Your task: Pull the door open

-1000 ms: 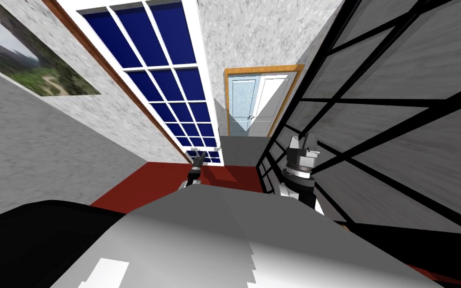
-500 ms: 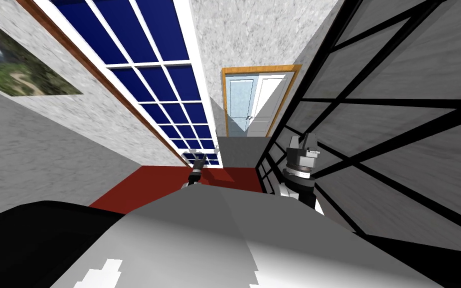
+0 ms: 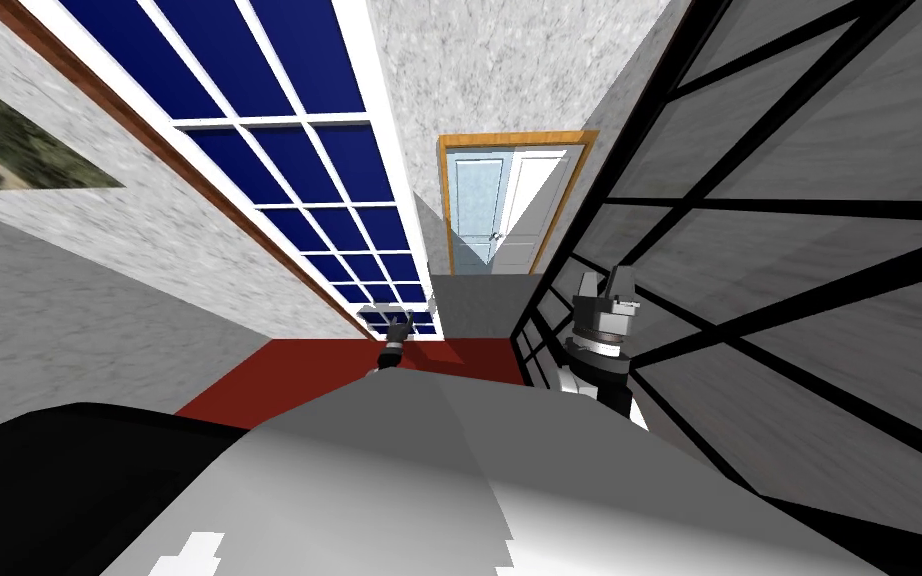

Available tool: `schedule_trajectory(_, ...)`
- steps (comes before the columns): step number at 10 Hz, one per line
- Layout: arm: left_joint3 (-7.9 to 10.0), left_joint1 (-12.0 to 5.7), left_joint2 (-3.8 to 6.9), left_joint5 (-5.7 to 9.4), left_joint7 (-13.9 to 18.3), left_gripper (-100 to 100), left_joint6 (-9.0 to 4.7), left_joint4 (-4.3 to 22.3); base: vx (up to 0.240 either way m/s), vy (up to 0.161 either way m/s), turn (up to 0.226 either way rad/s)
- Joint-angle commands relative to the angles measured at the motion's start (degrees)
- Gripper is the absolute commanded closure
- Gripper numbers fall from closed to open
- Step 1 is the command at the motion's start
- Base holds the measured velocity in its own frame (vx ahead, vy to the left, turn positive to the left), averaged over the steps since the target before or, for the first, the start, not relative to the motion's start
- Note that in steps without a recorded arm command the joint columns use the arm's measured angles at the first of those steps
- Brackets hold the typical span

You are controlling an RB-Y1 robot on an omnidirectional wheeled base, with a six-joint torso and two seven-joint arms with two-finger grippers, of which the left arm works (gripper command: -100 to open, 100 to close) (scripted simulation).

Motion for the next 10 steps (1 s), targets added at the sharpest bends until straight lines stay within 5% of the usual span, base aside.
schedule_trajectory(1,0.61,-0.68,-0.11,-0.51,-2.1,-100,-0.74,2.4,0.091,0.005,-0.052)
schedule_trajectory(10,3.34,-3.05,-1.41,-3.22,-12.2,-100,-3.76,12.4,0.084,0.017,-0.044)
